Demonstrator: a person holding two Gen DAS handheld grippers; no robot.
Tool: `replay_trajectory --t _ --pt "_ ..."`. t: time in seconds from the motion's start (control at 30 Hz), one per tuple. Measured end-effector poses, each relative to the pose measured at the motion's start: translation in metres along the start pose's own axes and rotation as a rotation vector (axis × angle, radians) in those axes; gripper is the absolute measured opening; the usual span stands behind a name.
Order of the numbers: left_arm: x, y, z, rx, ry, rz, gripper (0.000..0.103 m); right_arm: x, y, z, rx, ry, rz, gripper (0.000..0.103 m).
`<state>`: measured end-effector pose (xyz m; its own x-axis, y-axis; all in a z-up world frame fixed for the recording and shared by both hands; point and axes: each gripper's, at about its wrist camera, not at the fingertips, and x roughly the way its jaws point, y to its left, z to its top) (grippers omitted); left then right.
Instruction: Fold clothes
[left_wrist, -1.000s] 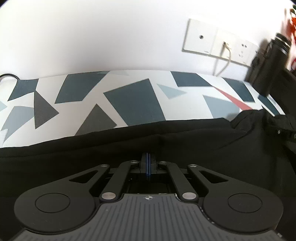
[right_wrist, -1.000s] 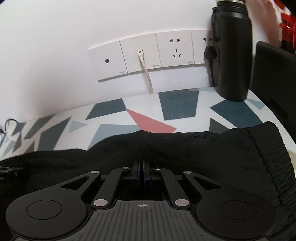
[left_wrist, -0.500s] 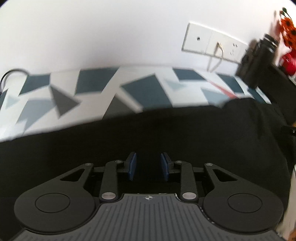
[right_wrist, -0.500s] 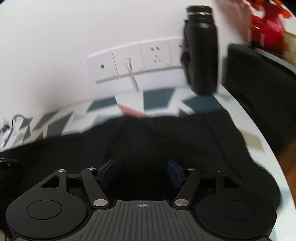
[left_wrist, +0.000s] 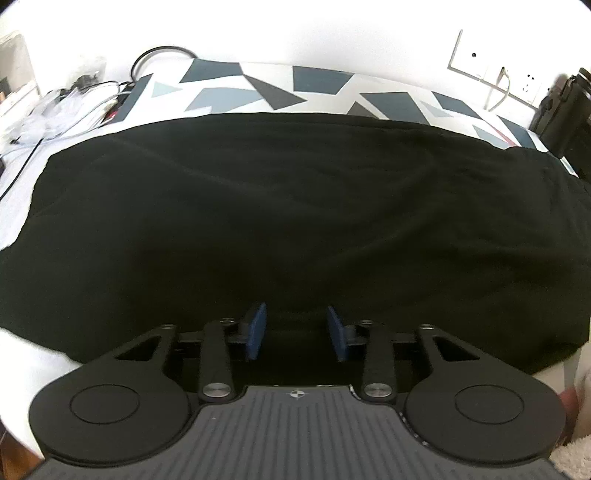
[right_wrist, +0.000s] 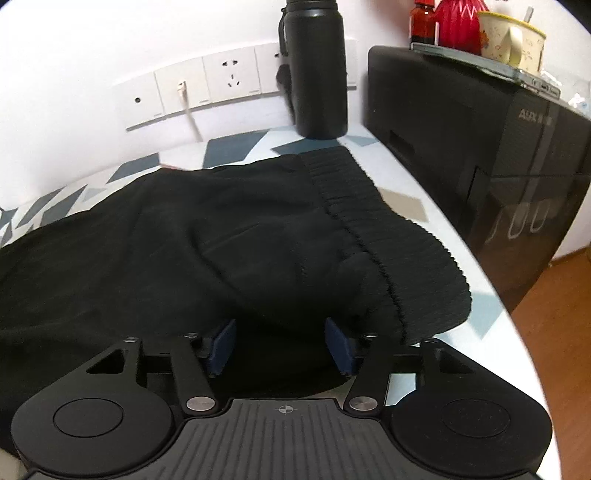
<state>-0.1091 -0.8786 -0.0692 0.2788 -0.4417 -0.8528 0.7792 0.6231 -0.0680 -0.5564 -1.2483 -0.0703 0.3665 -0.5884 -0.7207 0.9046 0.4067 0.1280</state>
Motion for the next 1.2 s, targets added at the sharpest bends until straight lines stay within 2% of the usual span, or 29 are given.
replay_trajectory --t 0.03,0.17,0.2,0.23,0.27,0.37,0.43,0.57,0.63,0.77,0.87,0.97,1.1,1.2 --pt "-0.001 -0.001 -0.003 0.005 0.004 0.003 0.049 0.001 -0.003 0.000 0.001 -0.006 -0.005 0.049" --pt "-0.004 -0.005 -0.017 0.021 -0.012 0.015 0.049 0.001 -0.004 0.002 0.003 -0.015 -0.019 0.052" --pt "-0.004 -0.005 -0.018 0.015 -0.019 0.019 0.049 -0.001 0.000 0.002 -0.005 -0.021 -0.022 0.057" --pt "-0.005 -0.003 -0.019 0.002 -0.021 0.021 0.049 -0.004 0.005 0.002 -0.013 -0.028 -0.025 0.066" --pt "-0.006 -0.002 -0.020 -0.012 -0.023 0.024 0.049 -0.009 0.011 0.001 -0.022 -0.043 -0.023 0.070" --pt "-0.010 0.002 -0.020 -0.035 -0.034 0.033 0.050 -0.029 0.029 -0.006 -0.048 -0.088 0.004 0.073" --pt "-0.014 0.006 -0.019 -0.030 -0.054 0.050 0.064 -0.043 0.041 -0.013 -0.053 -0.101 0.032 0.073" --pt "-0.023 0.021 -0.016 -0.026 -0.115 0.102 0.073 -0.067 0.072 -0.037 -0.087 -0.112 0.072 0.073" --pt "-0.024 0.032 -0.013 -0.037 -0.135 0.142 0.082 -0.074 0.092 -0.054 -0.117 -0.121 0.072 0.074" --pt "-0.020 0.054 -0.008 -0.066 -0.152 0.197 0.092 -0.081 0.132 -0.081 -0.164 -0.125 0.063 0.078" --pt "-0.010 0.065 -0.007 -0.071 -0.141 0.192 0.094 -0.083 0.162 -0.098 -0.193 -0.127 0.053 0.079" --pt "0.001 0.070 -0.005 -0.031 -0.127 0.162 0.100 -0.085 0.191 -0.115 -0.223 -0.129 0.043 0.083" --pt "0.011 0.071 -0.003 0.044 -0.114 0.119 0.102 -0.075 0.223 -0.124 -0.300 -0.160 -0.028 0.084" --pt "0.017 0.078 0.002 0.048 -0.105 0.073 0.103 -0.068 0.242 -0.125 -0.352 -0.201 -0.102 0.081"
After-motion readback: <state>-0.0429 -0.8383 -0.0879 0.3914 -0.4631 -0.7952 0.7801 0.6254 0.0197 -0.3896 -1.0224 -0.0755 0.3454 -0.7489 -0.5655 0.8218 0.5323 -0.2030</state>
